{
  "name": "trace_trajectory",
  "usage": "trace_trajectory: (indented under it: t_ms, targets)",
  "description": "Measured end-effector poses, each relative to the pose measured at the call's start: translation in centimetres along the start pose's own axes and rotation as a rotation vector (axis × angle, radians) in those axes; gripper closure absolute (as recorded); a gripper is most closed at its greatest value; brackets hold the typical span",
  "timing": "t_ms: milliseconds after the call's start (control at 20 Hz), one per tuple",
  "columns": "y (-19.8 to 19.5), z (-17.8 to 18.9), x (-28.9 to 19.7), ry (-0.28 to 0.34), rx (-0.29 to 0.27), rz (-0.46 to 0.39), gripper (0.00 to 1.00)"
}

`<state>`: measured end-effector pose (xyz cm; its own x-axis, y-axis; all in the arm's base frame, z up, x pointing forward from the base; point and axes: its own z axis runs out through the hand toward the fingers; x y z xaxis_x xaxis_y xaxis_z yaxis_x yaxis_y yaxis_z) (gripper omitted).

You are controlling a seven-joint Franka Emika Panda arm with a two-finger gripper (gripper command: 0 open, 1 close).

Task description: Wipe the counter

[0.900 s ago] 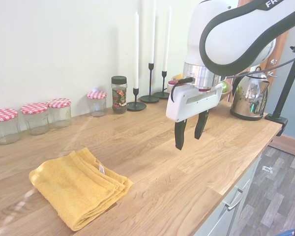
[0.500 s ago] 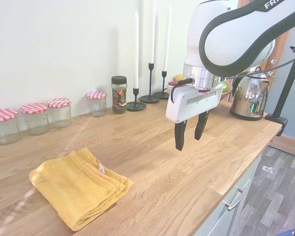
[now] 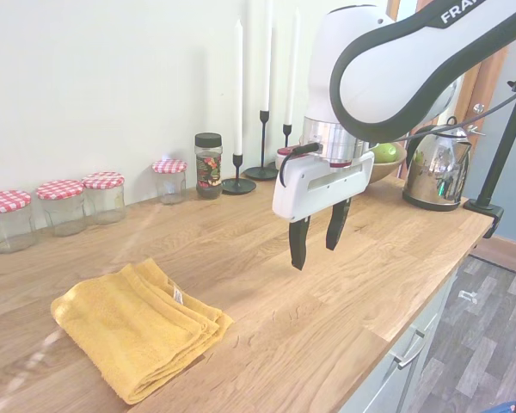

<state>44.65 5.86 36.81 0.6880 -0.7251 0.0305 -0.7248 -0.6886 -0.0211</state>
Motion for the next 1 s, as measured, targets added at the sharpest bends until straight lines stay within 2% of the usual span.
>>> trace_trajectory:
  t_ms: [400,1000]
  targets:
    - [-8.8,-1.0,-3.9,0.003,0.029,-0.031,0.0]
    - [-20.0,-1.0,-7.6,-0.004,0.022,-0.063,0.0]
